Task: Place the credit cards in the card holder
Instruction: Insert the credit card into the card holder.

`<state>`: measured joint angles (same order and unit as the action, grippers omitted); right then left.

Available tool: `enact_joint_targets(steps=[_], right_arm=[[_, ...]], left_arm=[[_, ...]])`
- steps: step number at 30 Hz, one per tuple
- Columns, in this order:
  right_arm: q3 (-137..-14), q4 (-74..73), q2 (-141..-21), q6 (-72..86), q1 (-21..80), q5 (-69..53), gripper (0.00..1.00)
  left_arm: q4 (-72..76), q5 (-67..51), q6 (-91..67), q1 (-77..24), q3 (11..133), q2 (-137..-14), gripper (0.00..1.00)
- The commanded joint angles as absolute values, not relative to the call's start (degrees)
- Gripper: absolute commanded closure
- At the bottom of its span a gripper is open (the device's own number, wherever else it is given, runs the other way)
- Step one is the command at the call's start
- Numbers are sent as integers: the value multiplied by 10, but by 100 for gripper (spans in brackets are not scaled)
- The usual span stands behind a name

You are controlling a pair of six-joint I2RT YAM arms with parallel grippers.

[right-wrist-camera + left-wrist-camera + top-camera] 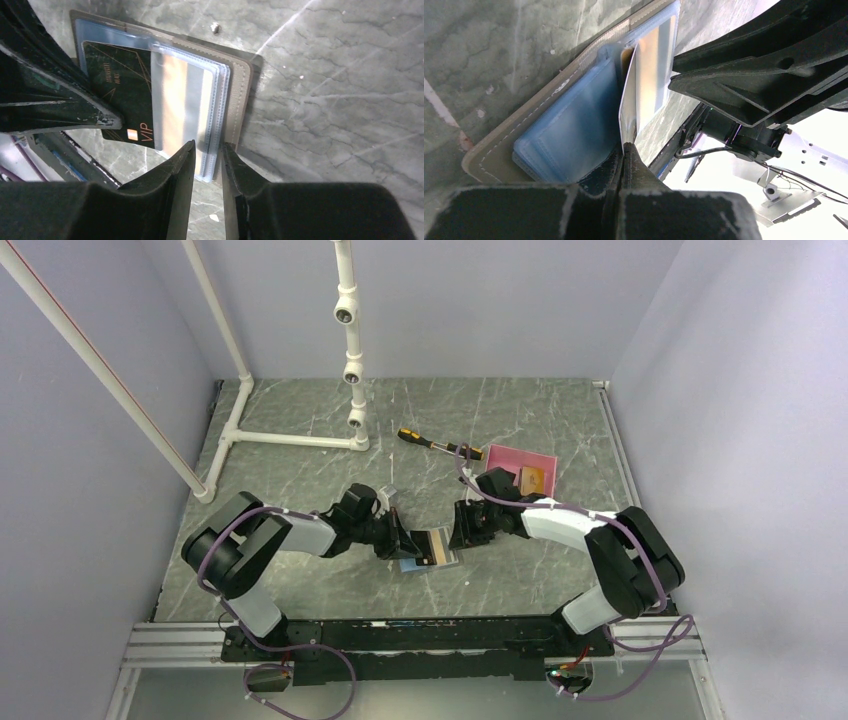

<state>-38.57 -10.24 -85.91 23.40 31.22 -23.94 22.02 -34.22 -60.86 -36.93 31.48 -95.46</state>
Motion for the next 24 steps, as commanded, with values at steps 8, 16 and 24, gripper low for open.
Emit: enact_joint_targets(steps=[8,16,24], right_arm=[[-354,-45,-889,247,314,-275,75],[-346,-29,-891,256,314,-282,82],[-348,-42,-881,246,314,-271,83]], left_arm=[[246,-306,-603,-385,324,-969,100],[223,-272,-610,-415,356,-987,78],[31,-185,-554,-419,386,-914,45]])
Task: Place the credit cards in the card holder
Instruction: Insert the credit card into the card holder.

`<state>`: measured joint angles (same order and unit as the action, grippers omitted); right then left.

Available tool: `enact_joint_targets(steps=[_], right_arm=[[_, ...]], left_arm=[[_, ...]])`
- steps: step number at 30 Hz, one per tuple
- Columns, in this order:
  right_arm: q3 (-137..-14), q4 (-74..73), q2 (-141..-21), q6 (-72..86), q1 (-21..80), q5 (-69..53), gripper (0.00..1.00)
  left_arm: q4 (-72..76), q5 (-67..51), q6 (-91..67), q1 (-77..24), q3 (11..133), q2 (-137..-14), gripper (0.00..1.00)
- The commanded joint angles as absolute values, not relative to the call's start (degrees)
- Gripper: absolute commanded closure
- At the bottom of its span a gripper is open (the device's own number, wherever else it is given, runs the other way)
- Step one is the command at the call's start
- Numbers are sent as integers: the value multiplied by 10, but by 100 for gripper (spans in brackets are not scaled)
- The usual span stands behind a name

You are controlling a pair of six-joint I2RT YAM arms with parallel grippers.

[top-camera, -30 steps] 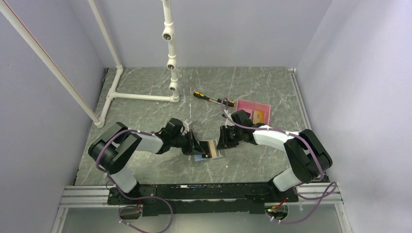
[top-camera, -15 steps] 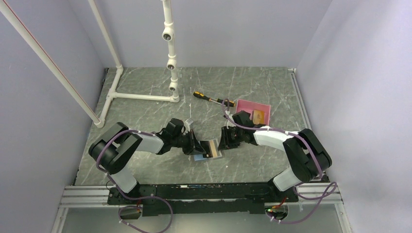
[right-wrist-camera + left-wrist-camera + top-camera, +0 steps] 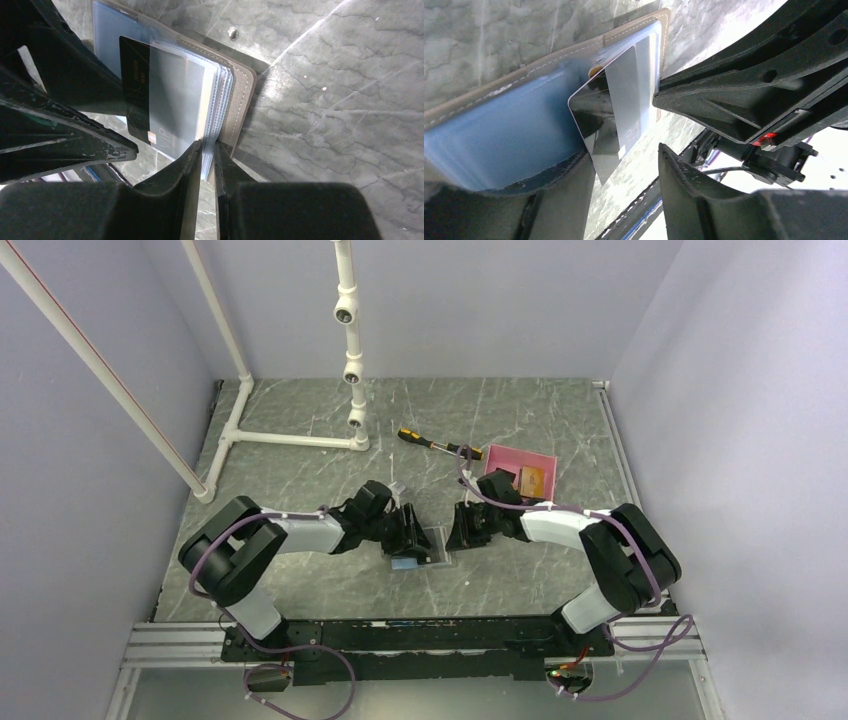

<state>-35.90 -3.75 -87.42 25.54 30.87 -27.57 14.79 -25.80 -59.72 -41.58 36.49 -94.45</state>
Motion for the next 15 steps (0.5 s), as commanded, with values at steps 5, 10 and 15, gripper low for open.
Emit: enact_joint_targets(steps=[5,10,15], right_arm=[[-353,-40,-887,246,314,-275,84],[-354,-37,-892,248,314,-278,84],[-355,-25,-895,256,314,-290,84]], left_arm=[[-35,-152,-528,-425,412,-905,42],[-27,-160,-520,-438,443,-933,44],[17,-176,-499,-472,484,-968,48]])
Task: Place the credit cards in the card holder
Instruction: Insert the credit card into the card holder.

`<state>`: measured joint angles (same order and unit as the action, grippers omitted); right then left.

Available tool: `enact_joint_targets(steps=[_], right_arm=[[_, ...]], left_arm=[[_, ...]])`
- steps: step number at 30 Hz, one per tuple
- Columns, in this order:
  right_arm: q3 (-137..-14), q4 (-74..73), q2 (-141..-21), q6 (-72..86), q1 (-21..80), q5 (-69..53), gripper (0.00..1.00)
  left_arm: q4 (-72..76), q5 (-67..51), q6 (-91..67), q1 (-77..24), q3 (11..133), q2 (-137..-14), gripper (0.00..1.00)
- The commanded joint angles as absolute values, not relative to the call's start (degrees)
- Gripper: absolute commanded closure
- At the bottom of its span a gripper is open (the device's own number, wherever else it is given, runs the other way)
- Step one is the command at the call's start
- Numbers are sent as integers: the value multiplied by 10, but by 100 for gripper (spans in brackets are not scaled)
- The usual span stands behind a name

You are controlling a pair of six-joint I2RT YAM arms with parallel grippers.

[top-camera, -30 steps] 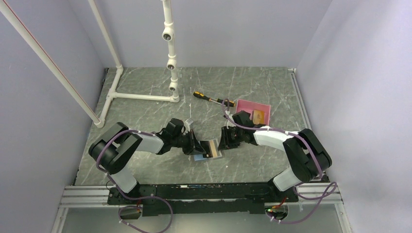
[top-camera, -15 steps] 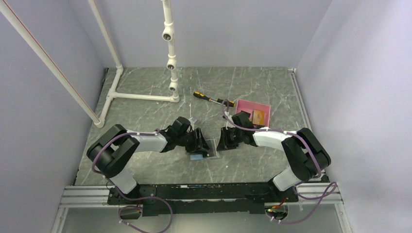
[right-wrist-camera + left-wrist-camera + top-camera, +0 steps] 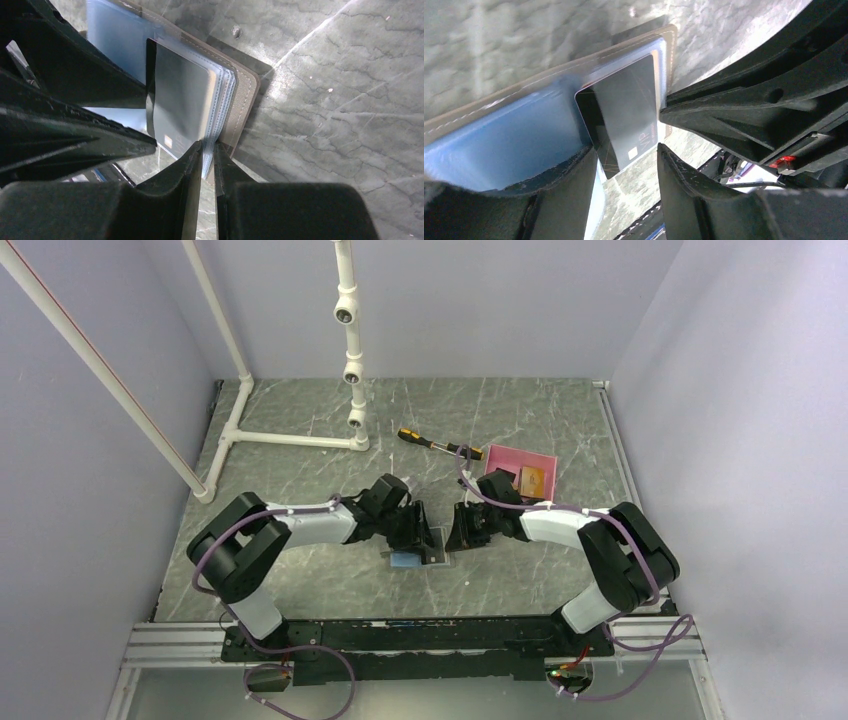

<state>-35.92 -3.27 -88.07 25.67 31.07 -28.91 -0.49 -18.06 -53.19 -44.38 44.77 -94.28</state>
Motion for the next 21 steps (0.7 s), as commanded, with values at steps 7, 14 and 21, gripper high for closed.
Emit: enact_joint_targets(steps=[7,14,21], right_arm=[[-365,-53,-873,248,311,-275,84],[-372,-49,-876,252,308,-293,75],[-377,-46,-891,248,308,-296,73]], left_arm=[[4,-168,-486,-482,482,-942,43],[-38,-149,-484,-472,479,-927,40],[-10,-172,-468,-474,511,-967,41]])
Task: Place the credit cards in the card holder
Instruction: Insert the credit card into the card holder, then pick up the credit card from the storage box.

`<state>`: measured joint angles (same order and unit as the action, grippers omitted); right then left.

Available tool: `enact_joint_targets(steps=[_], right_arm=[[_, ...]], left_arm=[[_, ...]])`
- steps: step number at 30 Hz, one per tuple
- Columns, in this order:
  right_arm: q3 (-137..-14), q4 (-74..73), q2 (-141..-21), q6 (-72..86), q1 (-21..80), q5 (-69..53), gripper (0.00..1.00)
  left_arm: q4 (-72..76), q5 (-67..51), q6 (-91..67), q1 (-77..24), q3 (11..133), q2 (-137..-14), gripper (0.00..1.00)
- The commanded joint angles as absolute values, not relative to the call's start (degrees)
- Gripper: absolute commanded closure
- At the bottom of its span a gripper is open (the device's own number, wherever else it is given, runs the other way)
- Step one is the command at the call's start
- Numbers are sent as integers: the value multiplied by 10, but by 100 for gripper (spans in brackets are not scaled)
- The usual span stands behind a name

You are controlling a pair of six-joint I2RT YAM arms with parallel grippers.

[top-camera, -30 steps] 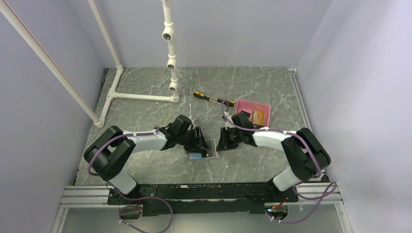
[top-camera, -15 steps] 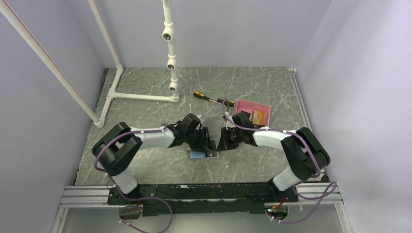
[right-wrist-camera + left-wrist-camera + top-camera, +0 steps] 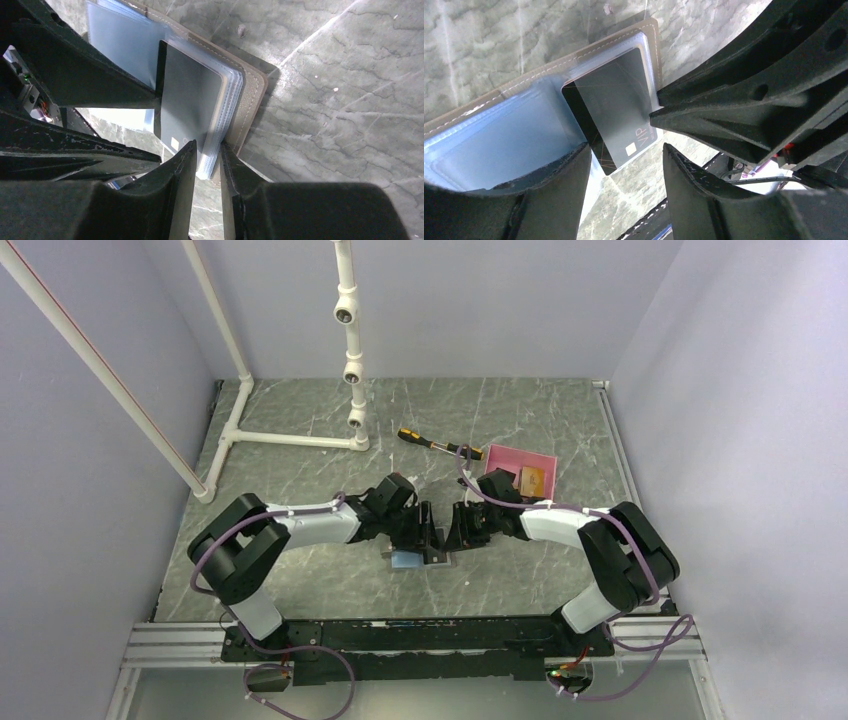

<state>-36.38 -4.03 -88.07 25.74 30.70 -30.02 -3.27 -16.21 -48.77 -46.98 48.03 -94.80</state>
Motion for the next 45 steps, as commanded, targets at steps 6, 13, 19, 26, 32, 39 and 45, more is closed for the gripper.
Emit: enact_joint_targets(steps=[6,13,19,26,32,39,45], right_arm=[[-374,-9,-892,280,308,-343,72],[-381,-73,-853,280,302,-298,69],[-412,-176,-799,260,287,-216,58],[-520,-304,-745,226,271,-123,35],[-620,-373,-778,213,252,116,29],[-700,-387,-903,193,197,262,35],[-739,-355,-996,167,162,222,38]], left_arm=[[81,-219,-502,-501,513,-975,41],[50,-210,-530,-493,475,-939,40],[-60,-192,-481,-489,495,-889,35],[-151,-233,-422,-474,534,-854,32],[-223,-269,-365,-458,588,-850,31],[-301,-289,-288,-445,680,-897,29],[-313,-345,-246,-404,723,-944,26]])
